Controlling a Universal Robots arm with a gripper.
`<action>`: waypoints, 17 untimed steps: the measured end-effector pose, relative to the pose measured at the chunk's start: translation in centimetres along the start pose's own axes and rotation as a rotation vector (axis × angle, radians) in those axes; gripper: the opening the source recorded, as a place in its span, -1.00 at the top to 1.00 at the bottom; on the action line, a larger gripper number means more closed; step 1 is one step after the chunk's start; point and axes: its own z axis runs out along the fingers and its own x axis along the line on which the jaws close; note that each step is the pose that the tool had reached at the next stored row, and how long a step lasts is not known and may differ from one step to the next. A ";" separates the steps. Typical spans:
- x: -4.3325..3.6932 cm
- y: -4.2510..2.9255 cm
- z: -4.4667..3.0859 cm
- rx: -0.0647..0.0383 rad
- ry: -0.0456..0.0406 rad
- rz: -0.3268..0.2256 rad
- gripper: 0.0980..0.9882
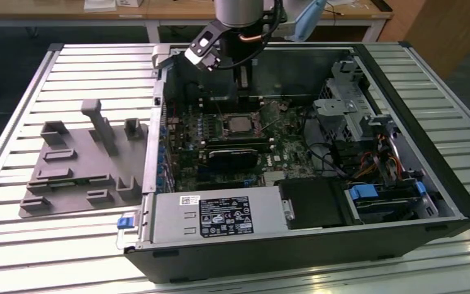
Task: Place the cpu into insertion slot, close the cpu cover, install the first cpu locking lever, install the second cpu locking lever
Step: 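Close the cpu cover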
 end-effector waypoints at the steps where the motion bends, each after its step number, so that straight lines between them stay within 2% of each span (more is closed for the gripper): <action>1: 0.00 0.00 0.01 0.000 0.0004 0.000 0.99; 4: 0.01 0.09 0.01 0.000 0.0012 0.000 0.99; 7: 0.03 0.46 0.06 0.000 0.0013 0.000 0.99; 17: 0.17 2.73 0.31 0.001 0.0012 0.000 0.99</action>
